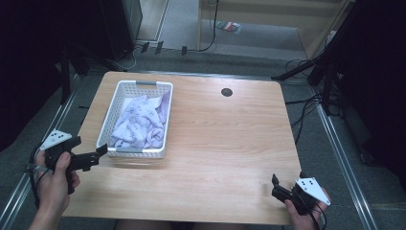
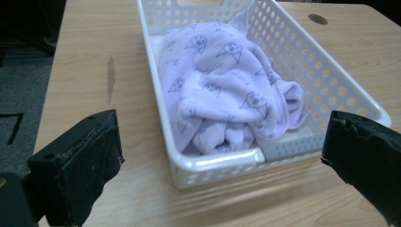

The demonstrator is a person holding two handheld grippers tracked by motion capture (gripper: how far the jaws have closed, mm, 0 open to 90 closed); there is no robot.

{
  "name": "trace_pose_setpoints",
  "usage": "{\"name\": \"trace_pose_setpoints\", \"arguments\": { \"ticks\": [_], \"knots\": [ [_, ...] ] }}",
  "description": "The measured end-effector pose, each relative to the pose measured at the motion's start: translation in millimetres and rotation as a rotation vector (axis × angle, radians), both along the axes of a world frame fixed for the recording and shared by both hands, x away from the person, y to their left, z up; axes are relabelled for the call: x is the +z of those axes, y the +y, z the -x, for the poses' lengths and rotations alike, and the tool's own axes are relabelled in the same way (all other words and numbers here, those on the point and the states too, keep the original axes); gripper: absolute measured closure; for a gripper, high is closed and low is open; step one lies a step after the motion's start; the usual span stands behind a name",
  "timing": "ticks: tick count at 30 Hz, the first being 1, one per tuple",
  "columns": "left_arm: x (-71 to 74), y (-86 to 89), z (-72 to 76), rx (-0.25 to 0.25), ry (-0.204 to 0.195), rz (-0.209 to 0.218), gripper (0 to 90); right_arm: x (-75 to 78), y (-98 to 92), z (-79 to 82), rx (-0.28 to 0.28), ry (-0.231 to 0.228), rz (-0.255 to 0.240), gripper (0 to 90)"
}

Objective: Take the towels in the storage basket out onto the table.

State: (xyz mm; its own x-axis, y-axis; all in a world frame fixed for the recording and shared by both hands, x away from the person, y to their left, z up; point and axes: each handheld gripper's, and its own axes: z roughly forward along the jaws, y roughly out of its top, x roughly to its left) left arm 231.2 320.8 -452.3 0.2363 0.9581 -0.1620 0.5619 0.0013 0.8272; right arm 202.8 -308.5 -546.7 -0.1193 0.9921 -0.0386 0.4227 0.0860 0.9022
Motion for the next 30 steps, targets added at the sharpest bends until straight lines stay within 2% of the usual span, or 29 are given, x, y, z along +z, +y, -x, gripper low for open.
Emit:
{"name": "trace_pose_setpoints", "arguments": {
  "ticks": [3,10,14,23,28,30],
  "knots": [
    [4.7,-4.6,-7.8,0.000,0.014,-0.017,0.0,0.0,0.0,0.0,0.000,0.001,0.000,4.9],
    [21.3,-24.8,-30.5,-0.051,0.040,-0.066,0.0,0.1,-0.4,0.4,0.002,-0.003,-0.003,4.9],
    [25.4,-31.9,-40.6,-0.067,0.056,-0.075,0.0,0.1,-0.4,0.6,0.002,-0.004,-0.002,4.9],
    [28.3,-42.6,-62.0,-0.096,0.108,-0.104,0.0,0.0,-0.2,0.0,-0.002,0.000,0.000,4.9],
    [26.6,-52.2,-81.7,-0.118,0.177,-0.131,0.0,0.1,-0.1,0.0,-0.004,0.003,-0.001,4.9],
    [25.4,-53.8,-85.2,-0.123,0.184,-0.132,0.0,0.1,0.0,0.0,-0.004,0.003,-0.001,4.9]
  ]
}}
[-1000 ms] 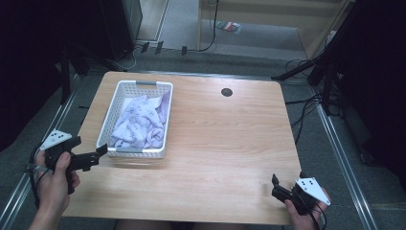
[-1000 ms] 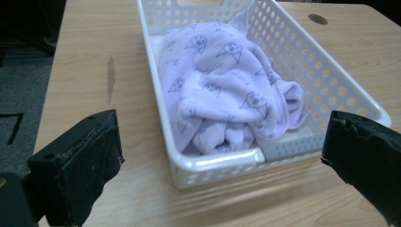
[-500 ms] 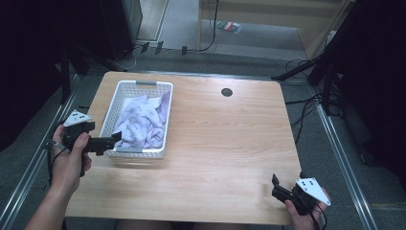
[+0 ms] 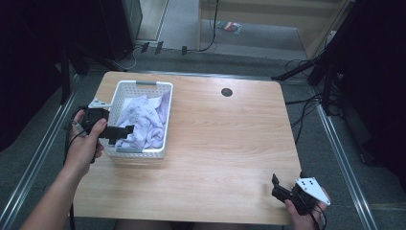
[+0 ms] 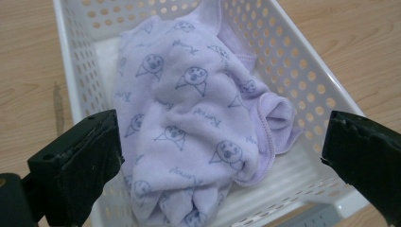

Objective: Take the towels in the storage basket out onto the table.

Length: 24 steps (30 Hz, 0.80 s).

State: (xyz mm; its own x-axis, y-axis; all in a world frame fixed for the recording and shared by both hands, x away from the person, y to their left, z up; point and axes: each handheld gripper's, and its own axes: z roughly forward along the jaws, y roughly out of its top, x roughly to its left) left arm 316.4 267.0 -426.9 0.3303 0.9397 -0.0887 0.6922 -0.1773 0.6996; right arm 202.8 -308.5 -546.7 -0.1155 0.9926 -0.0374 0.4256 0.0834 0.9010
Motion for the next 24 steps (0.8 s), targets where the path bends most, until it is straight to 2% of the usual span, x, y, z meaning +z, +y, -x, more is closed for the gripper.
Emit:
{"name": "trace_pose_setpoints", "arguments": {
  "ticks": [1,3,7,8,12,15,16,19,21,24],
  "knots": [
    [-1.8,-3.5,-6.5,-0.003,0.020,-0.019,0.0,0.0,0.0,0.0,0.001,0.000,0.000,4.9],
    [-2.8,-5.1,-10.2,-0.007,0.031,-0.020,0.0,0.0,0.0,0.0,0.000,0.000,0.000,4.9],
    [-7.9,-12.0,-28.6,-0.002,0.084,-0.033,0.0,0.0,0.0,0.0,0.001,-0.001,0.001,4.9],
    [-7.9,-12.0,-28.6,-0.002,0.084,-0.033,0.0,0.0,0.0,0.0,0.001,-0.001,0.001,4.9],
    [-12.8,-17.1,-45.2,-0.002,0.132,-0.054,0.0,0.0,0.1,-0.1,0.002,-0.001,0.003,4.9],
    [-15.7,-19.4,-52.2,-0.005,0.152,-0.066,0.0,0.0,0.1,-0.1,0.003,-0.001,0.003,4.9],
    [-18.5,-21.2,-57.9,-0.012,0.175,-0.071,0.0,-0.1,0.1,-0.1,0.003,-0.001,0.004,4.9],
    [-22.0,-23.6,-63.8,-0.008,0.189,-0.085,0.0,-0.1,0.2,-0.1,0.003,-0.001,0.004,4.9],
    [-24.8,-25.2,-69.9,-0.016,0.213,-0.095,0.0,-0.1,0.1,-0.1,0.003,-0.002,0.005,4.9],
    [-29.4,-28.1,-76.8,-0.009,0.227,-0.093,0.0,-0.1,0.2,-0.1,0.003,-0.001,0.005,4.9]
  ]
}}
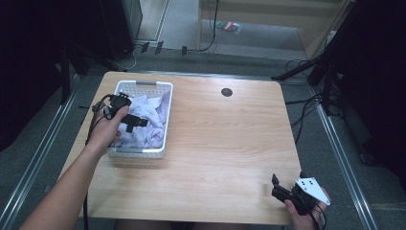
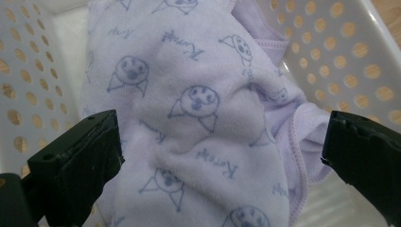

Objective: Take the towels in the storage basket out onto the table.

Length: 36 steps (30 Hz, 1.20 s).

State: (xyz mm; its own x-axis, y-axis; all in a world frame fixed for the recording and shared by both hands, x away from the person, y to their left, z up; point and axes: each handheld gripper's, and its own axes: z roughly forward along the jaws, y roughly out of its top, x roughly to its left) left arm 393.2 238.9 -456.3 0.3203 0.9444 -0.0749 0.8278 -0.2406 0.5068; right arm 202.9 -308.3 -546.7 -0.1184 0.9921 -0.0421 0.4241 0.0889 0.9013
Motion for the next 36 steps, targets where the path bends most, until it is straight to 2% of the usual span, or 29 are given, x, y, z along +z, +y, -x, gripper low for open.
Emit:
{"name": "trace_pose_setpoints", "arguments": {
  "ticks": [11,14,21,22,23,24,31,36],
  "knots": [
    [-23.5,-8.6,-23.0,-0.002,0.087,-0.029,0.0,0.0,-0.2,-0.3,-0.002,0.002,-0.003,4.9],
    [-32.0,-10.9,-27.6,-0.015,0.128,-0.036,0.0,0.0,-0.1,-0.2,0.000,0.000,0.000,4.9],
    [-42.1,-15.0,-33.0,0.007,0.139,-0.089,3.6,0.0,-0.1,-0.1,0.001,-0.001,0.001,4.9],
    [-45.4,-19.2,-33.3,0.005,0.148,-0.120,3.6,0.0,0.1,-0.1,0.000,-0.001,0.002,4.9],
    [-45.4,-19.2,-33.3,0.005,0.148,-0.120,3.6,0.0,0.1,-0.1,0.000,-0.001,0.002,4.9],
    [-49.2,-23.9,-33.5,0.009,0.152,-0.163,3.5,0.0,0.0,-0.1,0.001,-0.001,0.002,4.9],
    [-55.0,-31.1,-34.4,0.003,0.151,-0.220,1.4,0.0,0.2,-0.1,0.000,-0.001,0.003,4.9],
    [-54.7,-33.2,-34.8,0.000,0.161,-0.239,5.8,-0.1,0.3,-0.2,-0.001,0.000,0.003,4.9]
  ]
}}
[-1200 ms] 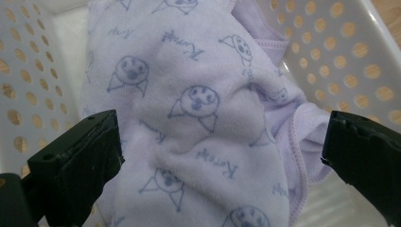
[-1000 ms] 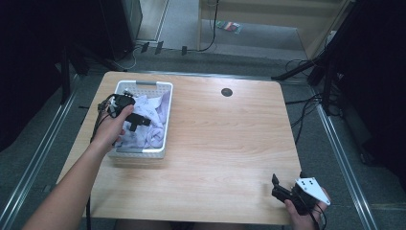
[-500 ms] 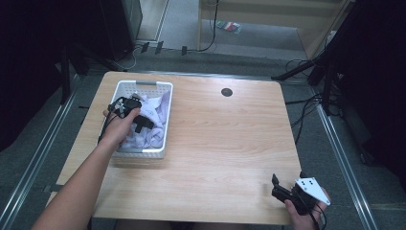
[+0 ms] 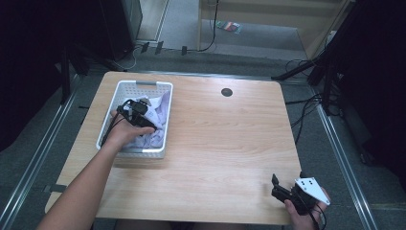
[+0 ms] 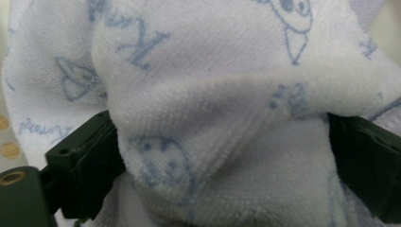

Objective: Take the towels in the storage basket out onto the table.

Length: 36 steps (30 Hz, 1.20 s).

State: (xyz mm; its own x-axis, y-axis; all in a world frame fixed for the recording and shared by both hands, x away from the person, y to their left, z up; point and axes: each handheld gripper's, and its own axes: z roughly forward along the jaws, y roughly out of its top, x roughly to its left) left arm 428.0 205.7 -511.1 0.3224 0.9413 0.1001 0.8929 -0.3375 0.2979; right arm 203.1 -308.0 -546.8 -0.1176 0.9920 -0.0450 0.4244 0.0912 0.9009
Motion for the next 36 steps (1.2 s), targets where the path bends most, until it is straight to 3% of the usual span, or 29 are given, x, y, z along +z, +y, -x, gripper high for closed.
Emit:
{"name": "trace_pose_setpoints", "arguments": {
  "ticks": [6,7,8,9,10,14,26,36],
  "knots": [
    [3.0,1.6,1.0,-0.004,-0.007,-0.020,16.7,0.0,-0.1,-0.1,-0.001,0.001,0.000,4.9],
    [4.4,2.9,1.2,-0.007,-0.010,-0.023,21.6,0.0,-0.2,-0.1,-0.001,0.001,0.000,4.9],
    [7.2,5.6,1.8,0.000,-0.031,-0.044,36.2,0.0,-0.1,-0.1,-0.001,0.001,0.000,4.9],
    [7.2,5.6,1.8,0.000,-0.031,-0.044,41.4,0.0,-0.1,-0.1,-0.001,0.000,0.000,4.9],
    [7.8,6.0,3.9,-0.001,-0.046,-0.045,44.9,0.0,-0.1,0.0,-0.001,0.000,-0.001,4.9],
    [12.2,9.9,3.0,0.034,-0.037,-0.021,52.6,0.0,-0.2,0.0,0.000,0.001,-0.001,4.9],
    [29.8,15.6,6.6,0.041,-0.040,0.002,55.3,0.0,-0.2,-0.3,-0.002,0.004,-0.003,4.9],
    [64.8,24.3,13.7,0.024,-0.075,0.019,55.3,0.1,-0.1,-0.4,-0.003,0.007,-0.001,4.9]
  ]
}}
